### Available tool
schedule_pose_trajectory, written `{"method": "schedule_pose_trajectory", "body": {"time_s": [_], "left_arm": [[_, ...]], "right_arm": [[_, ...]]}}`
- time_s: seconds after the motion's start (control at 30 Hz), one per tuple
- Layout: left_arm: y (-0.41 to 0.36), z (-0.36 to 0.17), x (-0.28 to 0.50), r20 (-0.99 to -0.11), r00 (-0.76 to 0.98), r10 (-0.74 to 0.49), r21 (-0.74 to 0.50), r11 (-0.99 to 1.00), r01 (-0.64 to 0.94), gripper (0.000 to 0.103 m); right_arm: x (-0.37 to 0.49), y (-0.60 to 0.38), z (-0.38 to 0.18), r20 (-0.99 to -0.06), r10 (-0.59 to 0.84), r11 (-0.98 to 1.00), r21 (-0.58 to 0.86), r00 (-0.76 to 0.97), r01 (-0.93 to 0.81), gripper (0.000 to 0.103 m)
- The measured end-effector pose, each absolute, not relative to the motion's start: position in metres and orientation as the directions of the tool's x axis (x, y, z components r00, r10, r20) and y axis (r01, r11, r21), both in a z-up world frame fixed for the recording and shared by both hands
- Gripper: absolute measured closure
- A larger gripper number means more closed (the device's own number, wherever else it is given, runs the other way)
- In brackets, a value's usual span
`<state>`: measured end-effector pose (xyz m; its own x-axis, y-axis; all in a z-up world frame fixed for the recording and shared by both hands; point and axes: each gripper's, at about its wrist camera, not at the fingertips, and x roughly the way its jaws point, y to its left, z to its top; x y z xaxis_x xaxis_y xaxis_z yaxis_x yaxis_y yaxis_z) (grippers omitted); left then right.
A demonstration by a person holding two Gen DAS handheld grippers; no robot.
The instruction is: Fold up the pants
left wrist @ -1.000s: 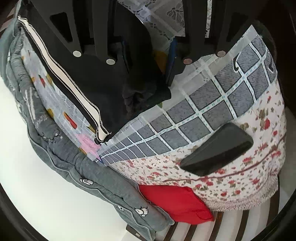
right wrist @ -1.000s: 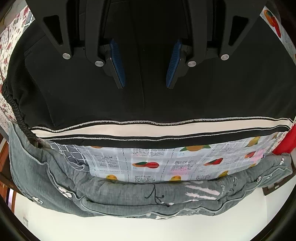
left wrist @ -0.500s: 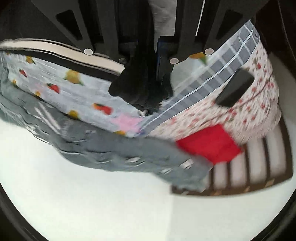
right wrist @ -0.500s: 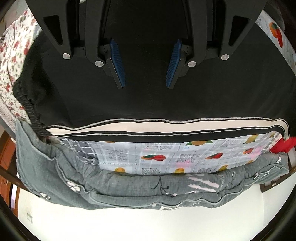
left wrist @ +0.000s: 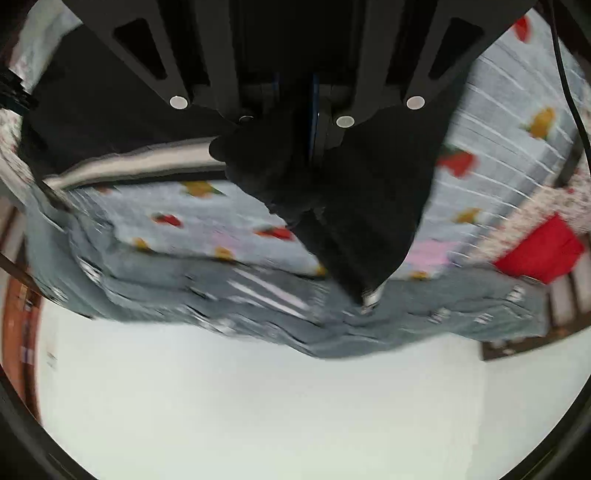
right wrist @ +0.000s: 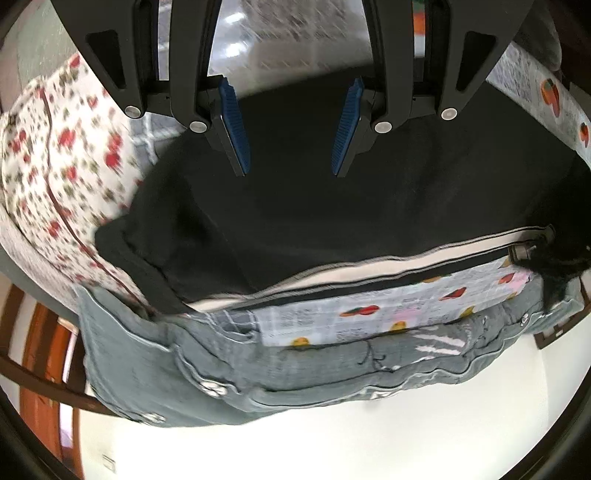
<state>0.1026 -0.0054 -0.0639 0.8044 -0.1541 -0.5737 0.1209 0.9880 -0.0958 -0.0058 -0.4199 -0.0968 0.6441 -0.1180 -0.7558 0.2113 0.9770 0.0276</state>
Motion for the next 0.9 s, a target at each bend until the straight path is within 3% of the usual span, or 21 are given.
{"method": "schedule_pose_trajectory", "body": {"time_s": [0.3,0.47,0.63,0.7,0.73,0.9], "left_arm": [[-0.098,-0.104,0.058,-0.652,0.675,-0.345,-0.125,0.927,0.353,0.092],[-0.112,-0.125,0.048,-0.707,0.626,-0.329,-0.069,0.913,0.402,0.092],[-0.086,-0.114,0.05,-0.703,0.585,-0.404,-0.169,0.894,0.415,0.071],[-0.073,-0.108,0.05,-0.683,0.611,-0.4,-0.174,0.902,0.396,0.044],[-0.063,-0.105,0.049,-0.669,0.634,-0.388,-0.168,0.91,0.38,0.039],[-0.019,-0.102,0.05,-0.651,0.674,-0.348,-0.157,0.931,0.33,0.033]], "right_arm": [[-0.03,-0.433,-0.101,-0.773,-0.084,0.971,0.079,0.629,0.226,0.058],[-0.024,-0.413,-0.1,-0.772,-0.037,0.977,0.106,0.635,0.186,0.058],[-0.008,-0.379,-0.096,-0.766,0.03,0.985,0.131,0.642,0.111,0.054],[-0.001,-0.366,-0.095,-0.765,0.054,0.986,0.142,0.642,0.087,0.053],[0.003,-0.358,-0.095,-0.765,0.07,0.986,0.152,0.64,0.073,0.053],[0.027,-0.319,-0.096,-0.761,0.174,0.975,0.222,0.625,-0.001,0.053]]}}
